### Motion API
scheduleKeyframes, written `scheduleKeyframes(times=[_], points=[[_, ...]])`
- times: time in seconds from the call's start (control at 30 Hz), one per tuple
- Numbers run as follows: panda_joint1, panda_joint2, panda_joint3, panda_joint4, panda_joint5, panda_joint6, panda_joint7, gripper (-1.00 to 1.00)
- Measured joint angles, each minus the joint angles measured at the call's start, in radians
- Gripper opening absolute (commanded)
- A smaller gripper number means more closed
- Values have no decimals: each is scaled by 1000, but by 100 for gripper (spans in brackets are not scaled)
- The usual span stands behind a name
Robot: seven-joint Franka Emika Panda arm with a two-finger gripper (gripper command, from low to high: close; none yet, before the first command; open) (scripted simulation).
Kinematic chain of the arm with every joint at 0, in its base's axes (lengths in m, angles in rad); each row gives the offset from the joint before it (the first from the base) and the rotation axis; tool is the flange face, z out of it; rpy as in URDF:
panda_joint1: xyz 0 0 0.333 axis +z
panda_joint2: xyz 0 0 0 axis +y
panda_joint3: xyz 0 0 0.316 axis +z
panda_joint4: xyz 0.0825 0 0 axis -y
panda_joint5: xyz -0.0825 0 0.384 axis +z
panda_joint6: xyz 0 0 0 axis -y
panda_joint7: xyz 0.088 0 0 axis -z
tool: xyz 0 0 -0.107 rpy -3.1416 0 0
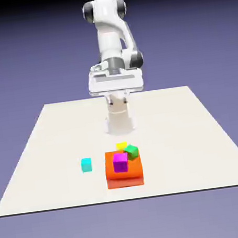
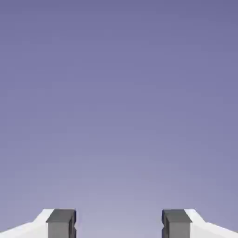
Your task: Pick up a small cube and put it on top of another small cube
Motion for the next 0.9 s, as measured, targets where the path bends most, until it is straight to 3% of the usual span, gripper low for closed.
scheduleKeyframes(times=[0.6,0.83,0.87,0.9], points=[[-364,652,-224,168,504,-533,481,0],[-402,842,-121,195,705,-407,343,0],[-406,863,-108,198,728,-392,326,-100],[-406,863,-108,198,728,-392,326,-100]])
